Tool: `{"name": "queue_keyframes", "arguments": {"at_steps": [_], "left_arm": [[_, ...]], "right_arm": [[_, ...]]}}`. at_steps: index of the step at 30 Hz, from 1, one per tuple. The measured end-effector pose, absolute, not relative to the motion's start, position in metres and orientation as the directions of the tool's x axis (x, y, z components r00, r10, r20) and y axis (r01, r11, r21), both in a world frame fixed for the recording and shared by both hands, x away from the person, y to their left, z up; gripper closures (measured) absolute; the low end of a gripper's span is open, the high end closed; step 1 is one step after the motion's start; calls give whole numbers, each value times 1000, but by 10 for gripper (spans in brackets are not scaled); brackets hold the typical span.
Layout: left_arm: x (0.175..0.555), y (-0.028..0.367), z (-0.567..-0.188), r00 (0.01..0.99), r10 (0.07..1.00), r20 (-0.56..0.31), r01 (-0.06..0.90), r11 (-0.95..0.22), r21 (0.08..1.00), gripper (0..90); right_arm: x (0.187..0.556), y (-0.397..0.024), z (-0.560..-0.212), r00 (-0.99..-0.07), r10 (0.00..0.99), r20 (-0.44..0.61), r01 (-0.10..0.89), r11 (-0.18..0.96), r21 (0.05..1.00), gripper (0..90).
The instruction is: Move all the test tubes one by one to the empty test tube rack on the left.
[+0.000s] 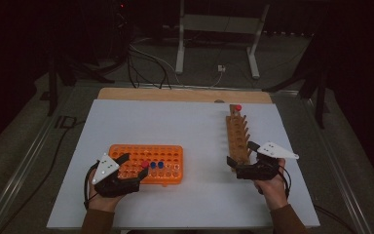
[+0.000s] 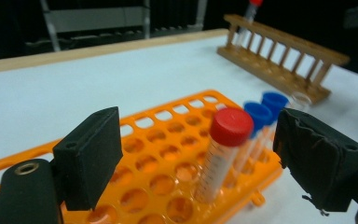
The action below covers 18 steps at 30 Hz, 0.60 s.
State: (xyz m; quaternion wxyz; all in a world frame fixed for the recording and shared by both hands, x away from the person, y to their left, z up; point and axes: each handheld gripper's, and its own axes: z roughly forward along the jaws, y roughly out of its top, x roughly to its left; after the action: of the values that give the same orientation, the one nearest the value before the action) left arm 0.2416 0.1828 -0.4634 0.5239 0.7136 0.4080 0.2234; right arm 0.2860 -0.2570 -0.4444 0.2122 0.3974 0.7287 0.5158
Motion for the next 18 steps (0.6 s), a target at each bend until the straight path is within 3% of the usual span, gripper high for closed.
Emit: {"name": "queue_keyframes", "arguments": {"at_steps": [4, 12, 18], "left_arm": [[243, 185, -463, 516, 850, -107, 350, -95, 932, 5], [243, 194, -461, 459, 884, -94, 326, -69, 943, 3], [243, 195, -460, 478, 871, -110, 323, -58, 944, 3]], "right_arm": [[297, -257, -438, -585, 804, 102, 366, 150, 918, 2], [321, -258, -425, -563, 823, 77, 365, 163, 917, 2], [346, -259, -422, -546, 835, 68, 378, 174, 909, 2]]}}
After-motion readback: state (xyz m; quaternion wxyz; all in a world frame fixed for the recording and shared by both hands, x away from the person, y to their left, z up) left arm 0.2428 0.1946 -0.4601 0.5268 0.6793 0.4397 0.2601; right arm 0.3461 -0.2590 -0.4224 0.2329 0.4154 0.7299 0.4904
